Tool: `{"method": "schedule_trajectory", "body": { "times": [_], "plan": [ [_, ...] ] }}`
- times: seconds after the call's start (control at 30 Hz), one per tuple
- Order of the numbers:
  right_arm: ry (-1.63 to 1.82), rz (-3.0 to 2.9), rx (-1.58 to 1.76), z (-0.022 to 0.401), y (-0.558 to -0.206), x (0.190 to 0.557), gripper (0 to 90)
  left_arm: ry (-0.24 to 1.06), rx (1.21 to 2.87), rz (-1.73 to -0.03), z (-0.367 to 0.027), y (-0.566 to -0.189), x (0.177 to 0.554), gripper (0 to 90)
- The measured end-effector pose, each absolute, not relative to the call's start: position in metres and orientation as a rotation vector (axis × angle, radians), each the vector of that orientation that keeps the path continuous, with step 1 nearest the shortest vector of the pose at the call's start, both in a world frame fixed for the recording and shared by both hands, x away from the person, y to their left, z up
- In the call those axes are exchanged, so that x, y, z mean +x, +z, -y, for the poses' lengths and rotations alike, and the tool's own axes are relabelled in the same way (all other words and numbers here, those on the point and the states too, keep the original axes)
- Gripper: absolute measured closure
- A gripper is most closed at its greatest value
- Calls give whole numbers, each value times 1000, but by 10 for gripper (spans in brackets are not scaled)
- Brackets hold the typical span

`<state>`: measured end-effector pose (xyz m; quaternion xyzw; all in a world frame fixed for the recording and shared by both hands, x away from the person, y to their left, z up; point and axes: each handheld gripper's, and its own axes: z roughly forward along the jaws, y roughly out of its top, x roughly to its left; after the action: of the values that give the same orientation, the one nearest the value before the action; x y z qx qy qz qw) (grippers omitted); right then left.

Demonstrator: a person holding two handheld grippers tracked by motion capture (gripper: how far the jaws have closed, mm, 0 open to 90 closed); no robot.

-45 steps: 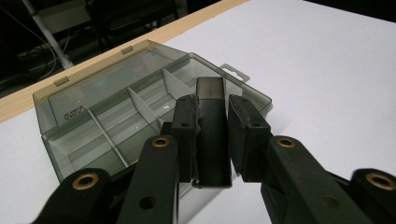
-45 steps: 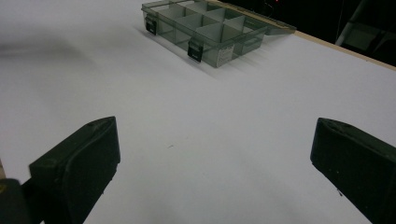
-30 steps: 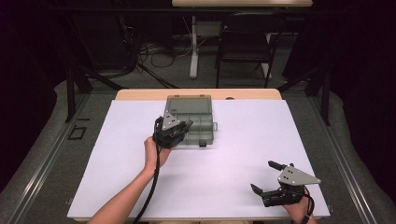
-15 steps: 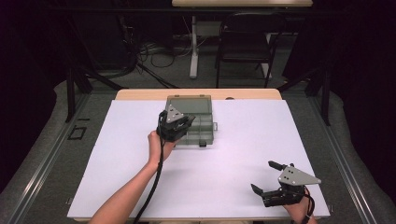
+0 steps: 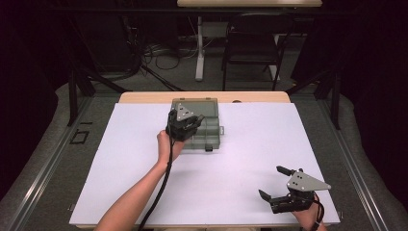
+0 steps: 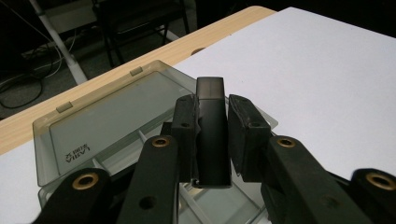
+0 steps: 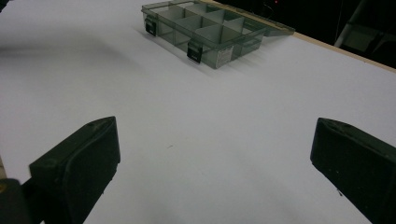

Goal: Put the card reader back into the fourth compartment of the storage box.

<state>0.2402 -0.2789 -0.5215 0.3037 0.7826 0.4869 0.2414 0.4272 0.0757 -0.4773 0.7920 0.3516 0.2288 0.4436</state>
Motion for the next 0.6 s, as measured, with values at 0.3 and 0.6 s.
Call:
{"method": "schedule_trajectory", "body": {
  "times": [0.3, 0.6],
  "plan": [
    [1331, -2141, 830, 279, -521, 240, 9, 560, 1958, -885, -66, -478, 436, 737],
    [1332, -2139, 833, 280, -521, 240, 9, 549, 1959, -901, -58, -483, 443, 737]
  ]
}}
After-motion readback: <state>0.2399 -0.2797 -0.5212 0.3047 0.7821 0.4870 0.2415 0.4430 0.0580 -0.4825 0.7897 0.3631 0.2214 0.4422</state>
